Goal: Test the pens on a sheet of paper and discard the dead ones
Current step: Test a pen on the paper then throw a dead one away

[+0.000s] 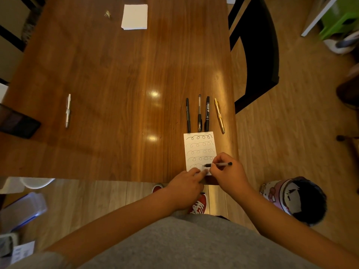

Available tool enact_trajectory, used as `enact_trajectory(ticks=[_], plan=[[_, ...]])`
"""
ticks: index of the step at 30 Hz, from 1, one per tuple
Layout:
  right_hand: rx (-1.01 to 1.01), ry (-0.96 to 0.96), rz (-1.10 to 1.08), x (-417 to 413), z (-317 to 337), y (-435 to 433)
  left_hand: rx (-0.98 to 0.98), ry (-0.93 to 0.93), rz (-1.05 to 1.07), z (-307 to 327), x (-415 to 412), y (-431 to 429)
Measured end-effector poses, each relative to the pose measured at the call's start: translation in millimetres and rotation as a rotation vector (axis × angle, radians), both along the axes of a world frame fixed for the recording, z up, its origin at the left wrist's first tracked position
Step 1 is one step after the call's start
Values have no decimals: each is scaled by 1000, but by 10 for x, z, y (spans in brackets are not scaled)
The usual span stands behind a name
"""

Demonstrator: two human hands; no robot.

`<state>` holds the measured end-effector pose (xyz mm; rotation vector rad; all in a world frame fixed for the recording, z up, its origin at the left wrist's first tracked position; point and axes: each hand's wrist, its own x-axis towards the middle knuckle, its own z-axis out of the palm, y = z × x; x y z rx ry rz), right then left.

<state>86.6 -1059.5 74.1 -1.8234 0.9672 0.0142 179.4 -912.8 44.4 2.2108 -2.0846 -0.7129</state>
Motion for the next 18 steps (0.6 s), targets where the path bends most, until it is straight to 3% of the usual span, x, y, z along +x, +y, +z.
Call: enact_trajectory(ticks=[10,18], plan=[[47,-17,0,44,-15,12,41,-59,-45,53,-28,-41],[9,-10,-33,30,14,-68,-7,-3,-23,-1,-83,-72]])
